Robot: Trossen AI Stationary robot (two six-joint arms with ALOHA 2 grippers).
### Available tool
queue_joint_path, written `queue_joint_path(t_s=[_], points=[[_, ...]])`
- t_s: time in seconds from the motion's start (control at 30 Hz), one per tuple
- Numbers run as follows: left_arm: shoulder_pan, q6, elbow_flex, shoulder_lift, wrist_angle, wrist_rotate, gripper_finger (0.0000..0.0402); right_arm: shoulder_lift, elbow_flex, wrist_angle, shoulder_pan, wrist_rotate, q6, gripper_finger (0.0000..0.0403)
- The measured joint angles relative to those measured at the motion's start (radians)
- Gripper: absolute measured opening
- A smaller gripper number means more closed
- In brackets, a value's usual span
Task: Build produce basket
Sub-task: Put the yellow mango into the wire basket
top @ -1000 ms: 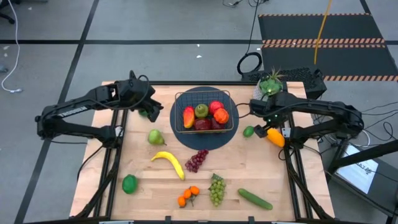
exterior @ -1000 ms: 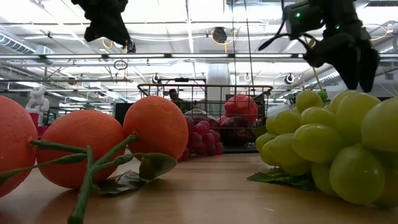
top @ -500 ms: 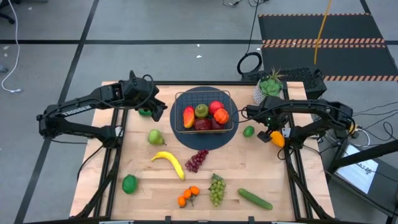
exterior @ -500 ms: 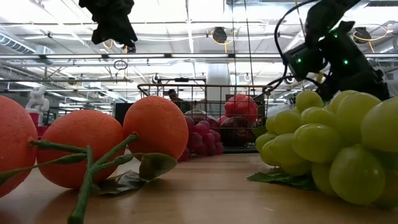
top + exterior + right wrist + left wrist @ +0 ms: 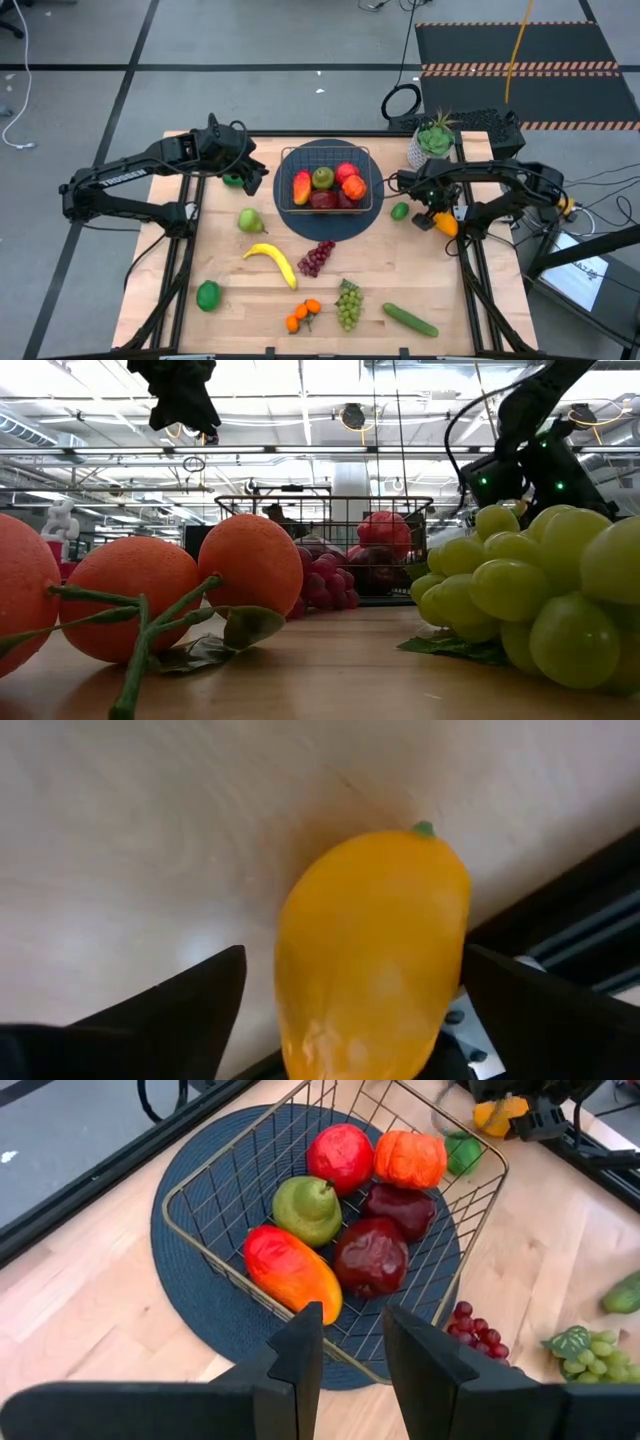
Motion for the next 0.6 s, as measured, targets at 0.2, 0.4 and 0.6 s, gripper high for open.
queue_joint_path(t_s=[0.2, 0.4, 0.6], points=[[0.0, 0.002, 0.0, 0.0, 0.005, 0.0, 0.0106, 0.02, -0.01, 0.001, 0.002, -0.002, 0.003, 0.0291], [0.0, -0.007, 0.0, 0.0, 0.014, 0.0, 0.0106, 0.01, 0.029, -0.041, 0.003, -0.002, -0.002, 0.0245], [0.0, -0.035, 0.0, 0.0, 0.017, 0.003, 0.0106, -0.016, 0.152, -0.104, 0.002, 0.003, -0.02, 0.0253]])
